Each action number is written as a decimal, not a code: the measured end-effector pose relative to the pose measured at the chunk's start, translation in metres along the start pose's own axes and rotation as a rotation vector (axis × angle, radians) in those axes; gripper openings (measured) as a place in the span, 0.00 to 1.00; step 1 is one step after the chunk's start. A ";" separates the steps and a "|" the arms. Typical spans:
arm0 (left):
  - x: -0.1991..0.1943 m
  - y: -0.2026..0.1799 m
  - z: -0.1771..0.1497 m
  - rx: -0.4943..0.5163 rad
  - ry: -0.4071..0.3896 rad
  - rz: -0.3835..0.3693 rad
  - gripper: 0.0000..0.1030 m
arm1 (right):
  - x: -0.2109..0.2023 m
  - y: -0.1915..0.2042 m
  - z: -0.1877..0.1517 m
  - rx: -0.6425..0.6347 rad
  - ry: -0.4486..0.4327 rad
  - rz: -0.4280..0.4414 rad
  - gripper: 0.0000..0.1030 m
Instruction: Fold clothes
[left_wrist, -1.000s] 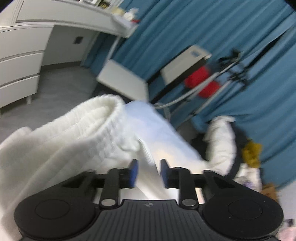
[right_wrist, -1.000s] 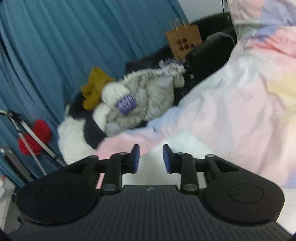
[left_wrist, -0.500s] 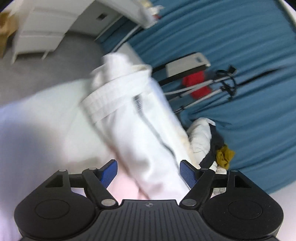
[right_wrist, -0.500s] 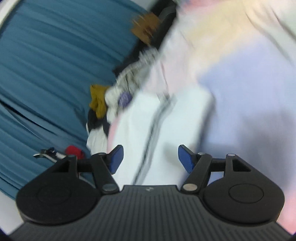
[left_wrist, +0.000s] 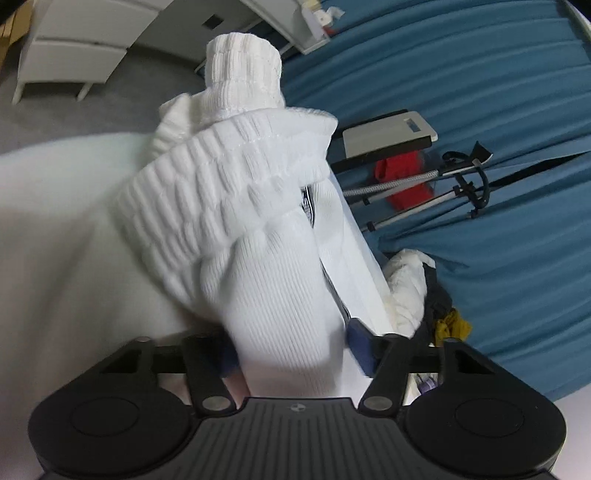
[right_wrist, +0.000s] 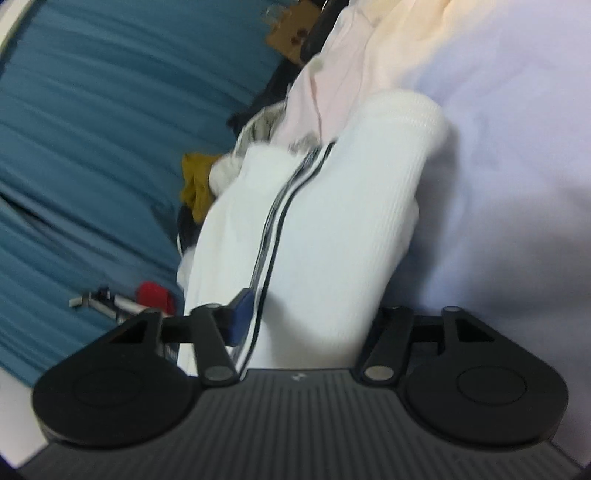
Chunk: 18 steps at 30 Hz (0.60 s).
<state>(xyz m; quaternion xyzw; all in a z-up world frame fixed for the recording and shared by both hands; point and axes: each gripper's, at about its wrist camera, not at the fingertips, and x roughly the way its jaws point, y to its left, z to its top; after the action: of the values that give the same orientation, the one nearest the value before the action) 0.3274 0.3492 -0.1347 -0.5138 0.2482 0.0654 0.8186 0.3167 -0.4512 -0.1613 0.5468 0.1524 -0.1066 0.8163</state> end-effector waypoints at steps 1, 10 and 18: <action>0.005 0.001 0.001 -0.005 -0.011 0.001 0.43 | 0.006 -0.001 0.001 0.006 -0.021 -0.002 0.39; -0.011 -0.032 -0.011 0.102 -0.185 0.005 0.23 | -0.016 0.018 -0.005 -0.023 -0.143 -0.041 0.16; -0.074 -0.027 -0.003 0.059 -0.100 -0.082 0.22 | -0.078 0.026 -0.004 -0.064 -0.117 -0.079 0.15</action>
<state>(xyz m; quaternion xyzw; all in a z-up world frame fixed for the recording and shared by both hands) 0.2717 0.3446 -0.0786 -0.4953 0.1873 0.0501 0.8468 0.2527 -0.4373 -0.1124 0.5070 0.1292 -0.1658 0.8359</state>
